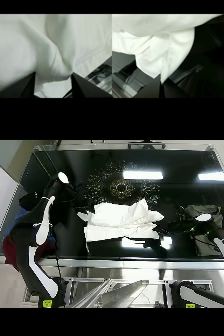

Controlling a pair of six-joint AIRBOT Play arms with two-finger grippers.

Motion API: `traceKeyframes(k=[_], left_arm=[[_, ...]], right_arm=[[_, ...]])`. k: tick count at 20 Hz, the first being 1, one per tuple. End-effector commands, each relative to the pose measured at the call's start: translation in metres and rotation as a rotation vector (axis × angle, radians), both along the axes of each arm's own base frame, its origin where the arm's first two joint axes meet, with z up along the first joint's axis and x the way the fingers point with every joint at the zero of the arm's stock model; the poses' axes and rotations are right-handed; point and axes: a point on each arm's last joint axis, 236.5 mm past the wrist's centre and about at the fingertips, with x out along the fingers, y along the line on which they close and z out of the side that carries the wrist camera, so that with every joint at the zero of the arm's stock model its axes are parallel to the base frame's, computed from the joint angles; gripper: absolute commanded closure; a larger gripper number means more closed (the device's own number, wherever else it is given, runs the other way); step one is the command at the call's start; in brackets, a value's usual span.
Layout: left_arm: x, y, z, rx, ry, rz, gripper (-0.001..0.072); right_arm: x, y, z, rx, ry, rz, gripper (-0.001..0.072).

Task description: Fold the shirts.

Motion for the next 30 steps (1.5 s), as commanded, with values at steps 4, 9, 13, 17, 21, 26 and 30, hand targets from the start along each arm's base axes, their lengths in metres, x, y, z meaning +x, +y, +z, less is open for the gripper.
traceKeyframes(k=[4,9,13,17,21,26,30], left_arm=[[0.003,0.007,-0.013,0.137,-0.038,-0.019,0.0563],[0.007,0.014,-0.007,0.164,-0.061,-0.025,0.0681],[0.032,-0.018,0.094,-0.072,-0.267,0.009,0.0681],[0.029,-0.034,0.307,-0.591,-0.578,0.104,0.0681],[-0.025,0.0,0.433,-0.833,-0.783,0.196,0.0681],[-0.048,0.025,0.387,-0.672,-0.73,0.287,0.0681],[-0.048,0.021,0.262,-0.528,-0.479,0.336,0.068]], right_arm=[[-0.003,0.001,0.002,0.005,-0.005,0.02,0.0694],[-0.003,0.002,0.005,0.007,-0.015,0.033,0.0694],[0.014,-0.005,0.09,0.051,-0.152,0.101,0.0694],[0.044,-0.054,0.26,-0.077,-0.533,0.027,0.0695],[0.031,-0.072,0.386,-0.215,-0.812,-0.021,0.0695],[0.034,-0.072,0.425,-0.239,-0.911,-0.057,0.0695],[0.066,-0.052,0.362,-0.133,-0.726,0.045,0.0694]])
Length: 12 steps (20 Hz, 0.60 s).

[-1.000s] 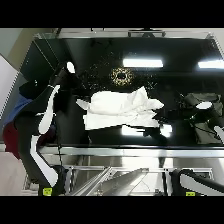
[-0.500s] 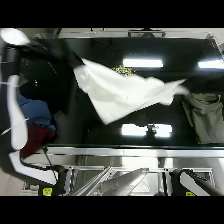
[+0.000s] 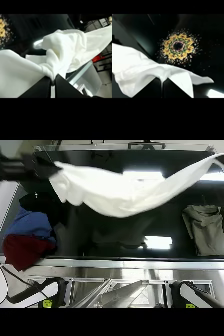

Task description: Fold the shirts.

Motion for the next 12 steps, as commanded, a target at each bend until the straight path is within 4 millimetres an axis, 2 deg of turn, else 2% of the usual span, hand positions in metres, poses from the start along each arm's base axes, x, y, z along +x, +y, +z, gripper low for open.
traceKeyframes(k=[1,3,5,7,9,11,12], left_arm=[[-0.008,-0.003,-0.103,0.062,0.201,0.004,0.068],[-0.012,-0.011,-0.173,0.053,0.351,-0.014,0.068],[-0.024,-0.014,-0.237,0.07,0.482,-0.051,0.068],[-0.028,-0.012,-0.287,0.072,0.564,-0.065,0.0683],[-0.02,-0.003,-0.32,0.068,0.606,-0.04,0.0685],[-0.005,0.01,-0.332,0.053,0.622,-0.033,0.0663],[0.004,0.017,-0.33,0.039,0.623,-0.037,0.0418]], right_arm=[[0.025,0.022,-0.055,0.049,0.167,0.089,0.0694],[0.043,0.037,-0.126,0.032,0.343,0.13,0.0694],[0.057,0.047,-0.209,-0.031,0.517,0.139,0.0694],[0.066,0.06,-0.278,-0.058,0.643,0.148,0.0694],[0.074,0.075,-0.324,-0.052,0.72,0.161,0.0694],[0.085,0.081,-0.347,-0.041,0.743,0.13,0.0694],[0.092,0.079,-0.35,-0.037,0.73,0.109,0.069]])
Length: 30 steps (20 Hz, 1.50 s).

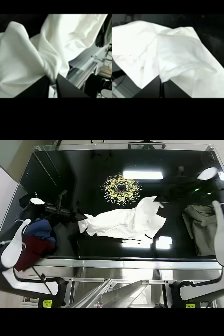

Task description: Fold the shirts.

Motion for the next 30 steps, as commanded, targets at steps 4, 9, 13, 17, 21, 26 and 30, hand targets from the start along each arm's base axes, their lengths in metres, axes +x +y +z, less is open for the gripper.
traceKeyframes(k=[4,9,13,17,21,26,30], left_arm=[[0.045,0.039,0.009,-0.049,-0.031,-0.041,-0.001],[0.021,0.033,0.037,-0.044,0.008,-0.195,-0.0009],[-0.023,0.032,-0.001,0.122,0.097,-0.278,-0.0008],[-0.047,0.037,-0.036,0.238,0.14,-0.285,-0.0009],[-0.046,0.037,-0.054,0.259,0.138,-0.241,-0.0007],[-0.028,0.042,-0.061,0.296,0.08,-0.188,0.0011],[-0.018,0.042,-0.064,0.314,0.05,-0.163,0.016]], right_arm=[[0.016,-0.02,-0.013,-0.012,0.05,-0.109,0.0119],[-0.033,-0.062,0.033,-0.009,0.107,-0.153,0.0129],[-0.109,-0.055,0.0,-0.04,0.218,-0.172,0.0128],[-0.167,-0.032,-0.06,-0.025,0.27,-0.228,0.0127],[-0.185,0.006,-0.098,0.058,0.289,-0.234,0.0127],[-0.168,0.041,-0.133,0.057,0.285,-0.258,0.0127],[-0.15,0.068,-0.137,0.177,0.263,-0.282,0.0129]])
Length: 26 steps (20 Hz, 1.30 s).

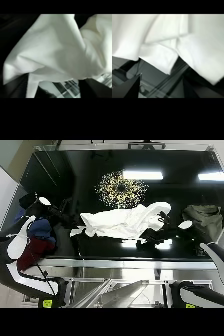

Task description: Fold the shirts.

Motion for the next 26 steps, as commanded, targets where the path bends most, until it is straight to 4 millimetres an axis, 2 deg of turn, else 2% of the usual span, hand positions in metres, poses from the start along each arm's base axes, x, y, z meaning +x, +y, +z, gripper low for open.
traceKeyframes(k=[1,3,5,8,10,11,12,14,15,17,19,20,21,23,25,26], left_arm=[[0.009,0.001,-0.004,0.018,-0.039,0.014,0.0345],[0.009,-0.001,-0.004,0.018,-0.039,0.006,0.0504],[0.008,-0.005,-0.004,0.018,-0.041,-0.005,0.0683],[0.008,-0.007,-0.003,0.011,-0.046,-0.01,0.0681],[0.011,-0.013,0.003,-0.029,-0.055,0.002,0.068],[0.013,-0.02,0.011,-0.081,-0.063,0.012,0.0681],[0.018,-0.028,0.026,-0.157,-0.081,0.029,0.0681],[0.036,-0.037,0.071,-0.319,-0.172,0.091,0.0681],[0.046,-0.038,0.101,-0.399,-0.232,0.127,0.0681],[0.063,-0.032,0.185,-0.584,-0.392,0.184,0.0681],[0.063,-0.019,0.303,-0.833,-0.608,0.212,0.0681],[0.053,-0.011,0.363,-0.955,-0.727,0.203,0.0681],[0.036,-0.001,0.422,-1.068,-0.856,0.186,0.0681],[-0.017,0.02,0.534,-1.246,-1.156,0.147,0.0681],[-0.079,0.029,0.613,-1.325,-1.412,0.101,0.0681],[-0.106,0.028,0.639,-1.311,-1.519,0.084,0.0681]], right_arm=[[0.024,0.021,-0.003,0.088,-0.064,-0.068,0.0136],[0.034,0.027,0.003,0.139,-0.089,-0.097,0.0144],[0.037,0.03,0.004,0.156,-0.106,-0.098,0.0484],[0.037,0.03,0.004,0.156,-0.105,-0.097,0.0488],[0.034,0.032,0.007,0.17,-0.099,-0.087,0.0693],[0.032,0.034,0.009,0.179,-0.096,-0.078,0.0693],[0.029,0.037,0.016,0.196,-0.11,-0.054,0.0694],[0.028,0.041,0.048,0.265,-0.147,-0.013,0.0694],[0.031,0.039,0.075,0.31,-0.19,0.007,0.0694],[0.039,0.028,0.145,0.386,-0.309,0.029,0.0694],[0.046,0.004,0.241,0.431,-0.517,0.033,0.0694],[0.045,-0.011,0.298,0.45,-0.65,0.019,0.0694],[0.04,-0.026,0.352,0.458,-0.781,-0.003,0.0694],[0.017,-0.055,0.456,0.424,-1.053,-0.061,0.0694],[-0.017,-0.066,0.531,0.363,-1.261,-0.101,0.0694],[-0.036,-0.064,0.561,0.347,-1.352,-0.102,0.0694]])
